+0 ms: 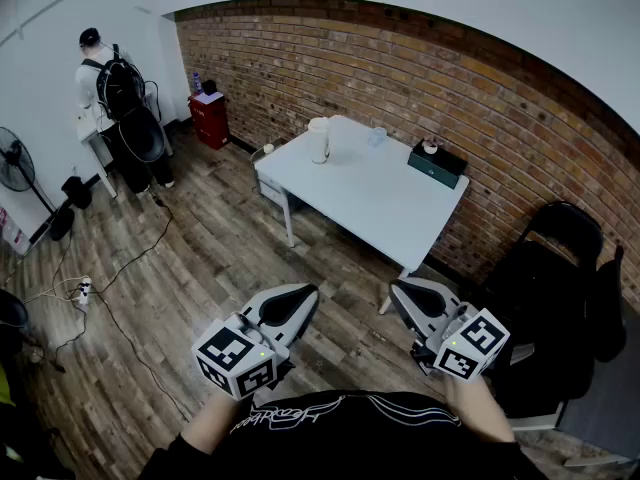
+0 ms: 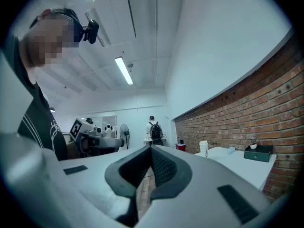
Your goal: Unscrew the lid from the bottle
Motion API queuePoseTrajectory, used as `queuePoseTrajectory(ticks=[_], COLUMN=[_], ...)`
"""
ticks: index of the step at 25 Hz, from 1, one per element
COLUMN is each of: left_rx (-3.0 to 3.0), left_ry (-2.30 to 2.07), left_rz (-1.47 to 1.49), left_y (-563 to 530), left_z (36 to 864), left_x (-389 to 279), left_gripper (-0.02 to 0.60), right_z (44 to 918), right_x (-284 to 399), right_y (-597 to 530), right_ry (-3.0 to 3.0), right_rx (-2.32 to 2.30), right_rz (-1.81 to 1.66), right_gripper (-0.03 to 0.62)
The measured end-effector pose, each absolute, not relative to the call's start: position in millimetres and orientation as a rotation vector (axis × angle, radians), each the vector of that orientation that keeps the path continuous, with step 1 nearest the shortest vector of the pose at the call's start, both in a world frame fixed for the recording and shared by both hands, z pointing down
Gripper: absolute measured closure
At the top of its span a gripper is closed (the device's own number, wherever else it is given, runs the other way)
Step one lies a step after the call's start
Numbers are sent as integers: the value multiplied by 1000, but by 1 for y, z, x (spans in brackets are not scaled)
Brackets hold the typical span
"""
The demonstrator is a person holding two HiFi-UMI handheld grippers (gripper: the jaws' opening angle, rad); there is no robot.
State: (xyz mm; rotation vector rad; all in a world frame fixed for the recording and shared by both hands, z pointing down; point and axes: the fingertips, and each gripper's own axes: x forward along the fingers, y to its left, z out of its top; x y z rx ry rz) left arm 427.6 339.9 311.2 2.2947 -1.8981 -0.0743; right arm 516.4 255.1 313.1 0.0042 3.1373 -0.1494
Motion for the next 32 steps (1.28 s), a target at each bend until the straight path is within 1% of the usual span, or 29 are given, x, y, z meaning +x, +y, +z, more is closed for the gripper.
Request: queuePoseTrajectory(ticks=[11,15,18,22,23,25,26,30,32], left_rx=[2282,2290,2294,2283,2278,2266,2256,2208,2194], left_ry=[-1900,-1896,-1884,-1878,-1870,-1843,-1838,-1865,-1861], left_rz=[-78,-37,-34,-47,-53,-63,-63,-43,-36], left_y=[358,365,372,384,387,391,392,390,386], left_z=[318,324,328,332,335,344,349,369,377], left_x=[401,389,375,353,348,339,335,317,310], left_gripper=[545,545,543,540,521,412,391,339,302], right_z=[324,325,329,333,336,342,346,361,365], right_x=[498,489,477,458,453,446,443,432,425], right_y=[260,258,261,267,270,275,277,274,268], right_ry=[3152,3120,3122,3122,3127,3143,3149,3170,3178], right_rx=[-106,-154,-179,-200,-201,-195,-193,-194,-196], right_rz=[-170,-205,-212,-242,-245,-247,-248,-295,-301], right_gripper=[597,600,569,450,424,385,376,330,318])
